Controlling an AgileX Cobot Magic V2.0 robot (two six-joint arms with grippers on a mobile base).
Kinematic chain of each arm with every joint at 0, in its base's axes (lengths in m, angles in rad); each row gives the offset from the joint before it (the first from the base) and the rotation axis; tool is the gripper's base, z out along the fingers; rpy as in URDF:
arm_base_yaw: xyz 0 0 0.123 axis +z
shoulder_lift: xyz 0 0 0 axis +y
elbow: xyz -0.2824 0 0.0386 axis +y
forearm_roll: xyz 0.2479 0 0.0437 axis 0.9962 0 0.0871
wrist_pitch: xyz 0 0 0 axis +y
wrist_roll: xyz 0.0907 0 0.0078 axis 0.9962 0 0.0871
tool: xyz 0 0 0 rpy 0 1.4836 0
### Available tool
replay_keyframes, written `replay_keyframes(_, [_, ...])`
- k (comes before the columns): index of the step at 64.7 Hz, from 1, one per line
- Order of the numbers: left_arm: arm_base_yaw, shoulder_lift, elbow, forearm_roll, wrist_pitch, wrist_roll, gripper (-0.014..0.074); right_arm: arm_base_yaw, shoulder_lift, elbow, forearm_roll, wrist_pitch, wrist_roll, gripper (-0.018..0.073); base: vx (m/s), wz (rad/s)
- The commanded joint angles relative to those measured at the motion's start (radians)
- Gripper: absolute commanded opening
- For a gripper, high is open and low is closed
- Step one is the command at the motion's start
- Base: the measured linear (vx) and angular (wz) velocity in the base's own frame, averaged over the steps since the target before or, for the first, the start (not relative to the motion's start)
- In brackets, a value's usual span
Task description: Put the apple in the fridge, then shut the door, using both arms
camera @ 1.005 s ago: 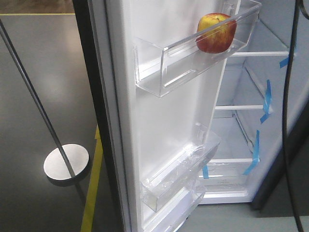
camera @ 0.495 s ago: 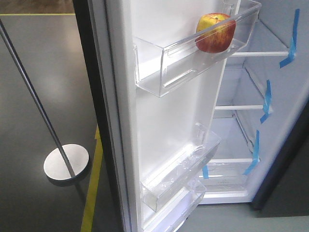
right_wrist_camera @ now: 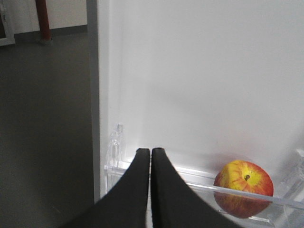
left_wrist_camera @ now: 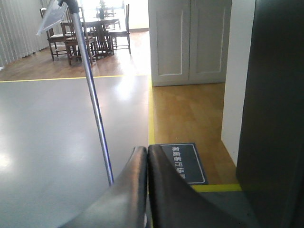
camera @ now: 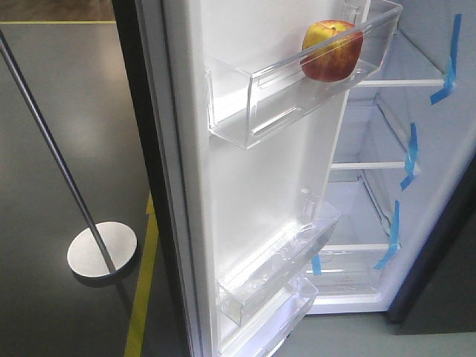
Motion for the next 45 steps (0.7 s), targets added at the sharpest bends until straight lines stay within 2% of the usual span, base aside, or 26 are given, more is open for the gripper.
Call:
replay_keyframes(1, [-0.008, 0.008, -0.022, -0.075, -0.105, -0.011, -0.0006, -0.004, -0.04, -0.025, 0.003, -0.039, 0.021, -0.0006, 0.0, 0.0])
replay_keyframes(16, [-0.008, 0.008, -0.023, -0.383, -0.167, -0.065, -0.0006, -0.004, -0.059, -0.025, -0.052, -0.099, 0.046, -0.0004, 0.0, 0.0])
replay_keyframes(22, [-0.008, 0.008, -0.023, -0.497, -0.185, -0.066, -0.0006, -0.004, -0.072, 0.029, -0.041, -0.114, 0.045, -0.0004, 0.0, 0.0])
replay_keyframes(27, [-0.008, 0.008, -0.023, -0.602, -0.199, -0.066, -0.0006, -0.004, -0.112, 0.141, -0.04, -0.169, 0.034, -0.0004, 0.0, 0.0])
replay_keyframes(37, [-0.008, 0.008, -0.023, -0.753, -0.198, -0.067, -0.0006, -0.004, -0.25, 0.465, 0.001, -0.363, -0.017, -0.0004, 0.0, 0.0])
replay_keyframes(45, [-0.008, 0.008, -0.024, -0.86, -0.199, -0.072, -0.0006, -0.004, -0.386, 0.711, 0.035, -0.41, -0.048, -0.0004, 0.0, 0.0])
